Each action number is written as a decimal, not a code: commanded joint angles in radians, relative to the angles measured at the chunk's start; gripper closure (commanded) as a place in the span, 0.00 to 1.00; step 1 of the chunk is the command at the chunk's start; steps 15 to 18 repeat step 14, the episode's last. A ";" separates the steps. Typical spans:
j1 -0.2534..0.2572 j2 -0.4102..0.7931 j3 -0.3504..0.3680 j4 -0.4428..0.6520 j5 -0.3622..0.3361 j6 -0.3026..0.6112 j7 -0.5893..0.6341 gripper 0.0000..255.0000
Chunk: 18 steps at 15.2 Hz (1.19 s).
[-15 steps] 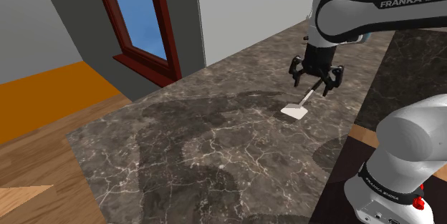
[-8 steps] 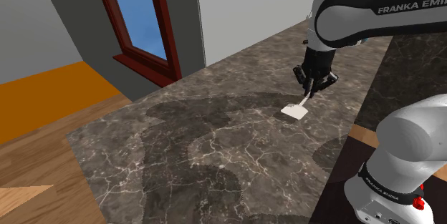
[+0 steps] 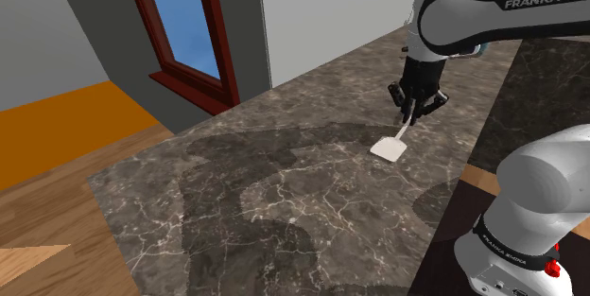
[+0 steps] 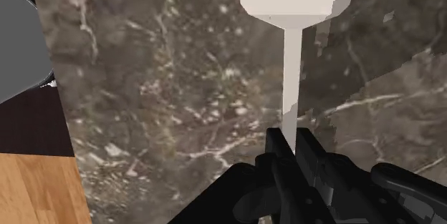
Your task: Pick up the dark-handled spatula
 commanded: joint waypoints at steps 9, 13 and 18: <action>-0.016 0.008 -0.028 0.134 -0.029 -0.125 -0.001 1.00; -0.021 0.015 -0.036 0.179 -0.037 -0.164 -0.002 1.00; -0.021 0.015 -0.036 0.179 -0.037 -0.163 -0.002 1.00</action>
